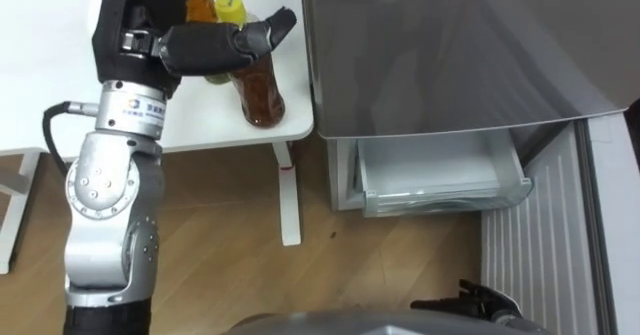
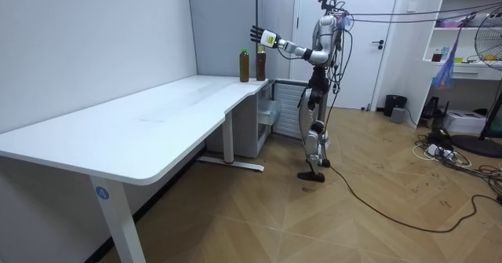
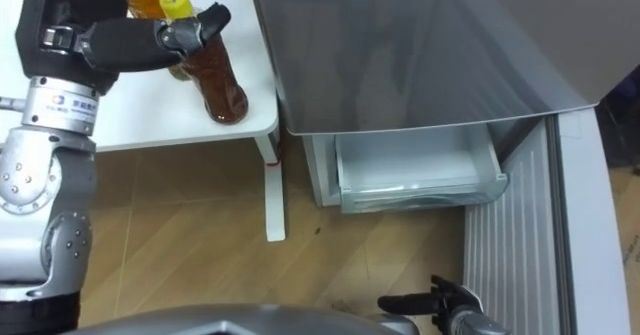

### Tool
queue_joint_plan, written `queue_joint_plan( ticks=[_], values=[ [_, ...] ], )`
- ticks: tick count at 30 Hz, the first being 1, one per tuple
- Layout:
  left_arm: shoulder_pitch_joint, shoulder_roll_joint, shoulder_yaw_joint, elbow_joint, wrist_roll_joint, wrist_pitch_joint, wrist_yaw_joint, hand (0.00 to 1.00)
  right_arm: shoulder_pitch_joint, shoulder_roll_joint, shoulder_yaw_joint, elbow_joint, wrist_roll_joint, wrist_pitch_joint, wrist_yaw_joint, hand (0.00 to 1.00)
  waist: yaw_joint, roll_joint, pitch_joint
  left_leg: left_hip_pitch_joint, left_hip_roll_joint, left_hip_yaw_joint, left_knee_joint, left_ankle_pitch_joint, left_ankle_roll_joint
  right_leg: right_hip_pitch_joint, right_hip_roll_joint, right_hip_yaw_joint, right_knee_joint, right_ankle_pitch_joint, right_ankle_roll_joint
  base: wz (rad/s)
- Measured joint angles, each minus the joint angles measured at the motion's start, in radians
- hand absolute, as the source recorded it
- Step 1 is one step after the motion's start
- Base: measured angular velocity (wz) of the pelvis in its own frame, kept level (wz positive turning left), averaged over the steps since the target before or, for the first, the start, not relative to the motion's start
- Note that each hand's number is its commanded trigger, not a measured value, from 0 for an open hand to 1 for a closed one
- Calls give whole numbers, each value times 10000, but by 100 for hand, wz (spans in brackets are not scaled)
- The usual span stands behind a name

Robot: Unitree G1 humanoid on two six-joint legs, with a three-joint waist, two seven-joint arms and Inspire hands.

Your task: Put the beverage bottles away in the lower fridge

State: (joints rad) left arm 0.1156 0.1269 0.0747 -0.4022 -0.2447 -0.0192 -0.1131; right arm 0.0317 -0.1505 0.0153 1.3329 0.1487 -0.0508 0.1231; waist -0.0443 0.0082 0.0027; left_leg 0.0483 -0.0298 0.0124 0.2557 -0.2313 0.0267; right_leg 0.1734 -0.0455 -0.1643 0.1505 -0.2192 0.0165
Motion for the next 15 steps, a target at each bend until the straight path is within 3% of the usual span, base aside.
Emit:
queue_joint_plan(
  ticks=[15],
  values=[
    [129,1,8,361,-2,0,39,0,4,-30,1,-3,26,-9,-45,0,0,30,39,41,-5,4,-1,0,0,15,-4,-6,2,1,-2,0]
  ],
)
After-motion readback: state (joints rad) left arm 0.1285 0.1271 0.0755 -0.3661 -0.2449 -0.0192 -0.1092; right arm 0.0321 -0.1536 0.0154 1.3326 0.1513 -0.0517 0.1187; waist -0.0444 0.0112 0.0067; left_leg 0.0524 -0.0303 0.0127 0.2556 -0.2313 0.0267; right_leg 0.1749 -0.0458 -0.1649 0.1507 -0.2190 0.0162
